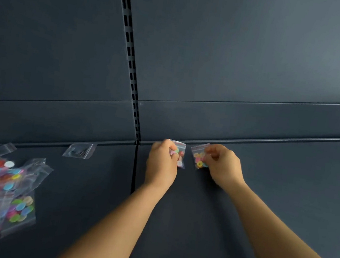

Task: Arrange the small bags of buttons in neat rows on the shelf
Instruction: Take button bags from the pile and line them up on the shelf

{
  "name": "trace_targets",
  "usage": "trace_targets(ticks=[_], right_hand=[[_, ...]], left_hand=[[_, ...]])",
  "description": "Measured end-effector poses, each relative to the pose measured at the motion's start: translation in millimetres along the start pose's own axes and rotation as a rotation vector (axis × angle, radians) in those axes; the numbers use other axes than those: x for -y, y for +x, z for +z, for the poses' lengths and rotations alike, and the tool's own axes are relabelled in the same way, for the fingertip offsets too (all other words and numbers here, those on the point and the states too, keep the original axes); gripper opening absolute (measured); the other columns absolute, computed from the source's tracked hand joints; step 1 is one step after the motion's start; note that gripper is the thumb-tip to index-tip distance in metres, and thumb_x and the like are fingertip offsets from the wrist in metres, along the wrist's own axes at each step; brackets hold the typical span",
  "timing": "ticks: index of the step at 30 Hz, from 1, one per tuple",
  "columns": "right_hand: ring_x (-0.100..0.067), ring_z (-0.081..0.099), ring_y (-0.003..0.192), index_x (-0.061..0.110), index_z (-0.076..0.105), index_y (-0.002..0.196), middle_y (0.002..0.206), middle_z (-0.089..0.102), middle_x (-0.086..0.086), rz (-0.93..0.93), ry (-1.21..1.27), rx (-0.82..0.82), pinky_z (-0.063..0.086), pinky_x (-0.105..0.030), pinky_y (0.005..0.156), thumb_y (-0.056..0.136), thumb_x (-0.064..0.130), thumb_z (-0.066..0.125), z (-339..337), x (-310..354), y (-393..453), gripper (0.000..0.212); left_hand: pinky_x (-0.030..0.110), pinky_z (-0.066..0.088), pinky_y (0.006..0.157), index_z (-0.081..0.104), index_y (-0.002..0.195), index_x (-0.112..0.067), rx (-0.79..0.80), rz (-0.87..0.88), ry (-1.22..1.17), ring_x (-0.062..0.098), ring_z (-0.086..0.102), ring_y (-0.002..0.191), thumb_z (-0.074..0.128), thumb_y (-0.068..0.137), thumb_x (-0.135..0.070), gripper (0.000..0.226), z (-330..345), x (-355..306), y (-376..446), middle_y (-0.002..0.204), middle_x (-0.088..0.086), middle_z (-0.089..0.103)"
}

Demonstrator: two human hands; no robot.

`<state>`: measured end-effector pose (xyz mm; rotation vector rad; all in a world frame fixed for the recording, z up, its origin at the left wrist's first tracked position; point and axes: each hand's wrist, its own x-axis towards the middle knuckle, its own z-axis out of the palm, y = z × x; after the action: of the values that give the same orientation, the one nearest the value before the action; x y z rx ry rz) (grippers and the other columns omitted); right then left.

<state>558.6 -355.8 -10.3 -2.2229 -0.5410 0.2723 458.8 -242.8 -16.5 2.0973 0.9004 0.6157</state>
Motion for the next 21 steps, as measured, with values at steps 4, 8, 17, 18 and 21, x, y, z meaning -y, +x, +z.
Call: trace_targets(ticks=[4,8,17,18,21], right_hand=[[-0.021,0.059,0.095,0.017,0.067,0.107,0.105,0.064,-0.004,-0.088,-0.149,0.011,0.040,-0.023,0.075,0.089,0.017,0.058,2,-8,8,0.019],[-0.026,0.050,0.109,0.015,0.066,0.114,0.119,0.051,-0.005,-0.196,-0.284,0.032,0.039,-0.027,0.083,0.093,0.019,0.055,-1,-10,10,0.024],[-0.016,0.017,0.144,0.019,0.023,0.149,0.156,0.022,0.003,-0.469,-0.627,0.341,0.013,-0.029,0.116,0.101,0.031,0.029,-9,-14,-9,0.049],[-0.015,0.012,0.145,0.019,0.017,0.150,0.158,0.016,0.003,-0.449,-0.641,0.363,0.010,-0.030,0.117,0.101,0.032,0.028,-9,-13,-9,0.052],[-0.014,0.006,0.146,0.019,0.008,0.151,0.159,0.009,0.002,-0.414,-0.663,0.377,0.007,-0.030,0.117,0.101,0.036,0.025,-9,-10,-10,0.056]], left_hand=[[0.009,0.033,0.063,0.066,0.095,-0.008,-0.007,0.032,0.136,-0.002,0.052,0.072,0.053,0.091,-0.008,0.013,7,7,6,0.103,-0.008,0.044],[0.024,0.034,0.091,0.070,0.107,-0.010,-0.014,0.174,0.406,0.023,0.037,0.116,0.054,0.094,-0.017,0.022,6,9,2,0.128,0.003,0.046],[0.024,0.013,0.116,0.027,0.149,-0.012,0.325,0.313,0.543,0.014,0.016,0.145,0.034,0.103,-0.026,0.049,-3,5,-23,0.157,-0.001,0.022],[0.024,0.011,0.117,0.023,0.150,-0.012,0.325,0.298,0.538,0.013,0.013,0.146,0.033,0.103,-0.028,0.050,-1,5,-24,0.158,-0.001,0.019],[0.024,0.008,0.117,0.019,0.151,-0.012,0.323,0.266,0.523,0.013,0.008,0.146,0.032,0.103,-0.030,0.053,3,2,-25,0.159,0.000,0.014]])
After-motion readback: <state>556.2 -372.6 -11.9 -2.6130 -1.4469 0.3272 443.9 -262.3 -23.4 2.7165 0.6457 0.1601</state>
